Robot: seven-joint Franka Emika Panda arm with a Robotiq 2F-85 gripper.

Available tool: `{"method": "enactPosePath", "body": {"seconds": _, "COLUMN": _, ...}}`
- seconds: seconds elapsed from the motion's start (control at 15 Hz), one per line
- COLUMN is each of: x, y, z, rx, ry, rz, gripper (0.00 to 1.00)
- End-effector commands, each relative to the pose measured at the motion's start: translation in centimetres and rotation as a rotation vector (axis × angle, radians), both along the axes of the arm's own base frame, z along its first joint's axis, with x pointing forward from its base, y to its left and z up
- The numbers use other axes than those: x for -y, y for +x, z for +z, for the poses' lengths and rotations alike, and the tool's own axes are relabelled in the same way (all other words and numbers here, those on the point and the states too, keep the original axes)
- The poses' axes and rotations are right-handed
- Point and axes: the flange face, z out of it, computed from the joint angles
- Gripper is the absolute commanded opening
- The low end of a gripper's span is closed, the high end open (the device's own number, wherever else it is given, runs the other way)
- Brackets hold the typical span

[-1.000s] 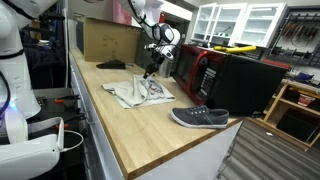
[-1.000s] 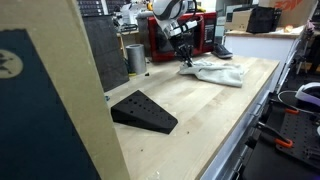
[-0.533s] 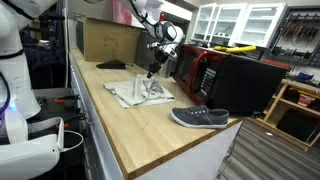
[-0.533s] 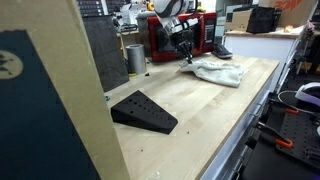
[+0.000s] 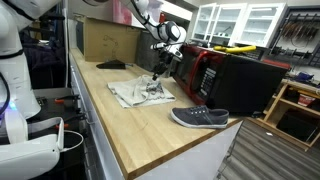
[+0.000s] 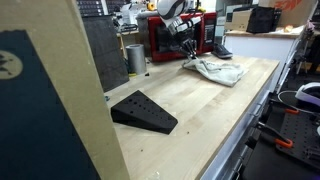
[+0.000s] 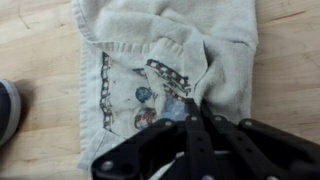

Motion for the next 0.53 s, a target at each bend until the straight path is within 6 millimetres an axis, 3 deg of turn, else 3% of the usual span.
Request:
{"method": "enactPosePath", "body": {"seconds": 0.0, "x": 1.38, "y": 1.18, "z": 0.78, "rx": -0.008, "ry": -0.051, "rz": 0.057, "gripper": 0.01}}
{"method": "enactPosePath", "body": {"seconds": 0.13, "x": 1.82, "y": 1.63, "z": 0.67, "rx": -0.004, "ry": -0.081, "rz": 0.073, "gripper": 0.01}}
{"method": "enactPosePath", "body": {"seconds": 0.2, "x": 1.88, "y": 1.75, "z": 0.54, "rx": -0.007, "ry": -0.089, "rz": 0.078, "gripper": 0.3}}
{"method": "enactPosePath", "body": {"seconds": 0.27, "x": 1.88, "y": 1.89, "z": 0.54, "rx": 0.001, "ry": -0.093, "rz": 0.086, "gripper": 0.31}}
{"method": "enactPosePath", "body": {"seconds": 0.47, "x": 1.42, "y": 2.07, "z": 1.14, "rx": 0.029, "ry": -0.066, "rz": 0.064, "gripper": 0.52}}
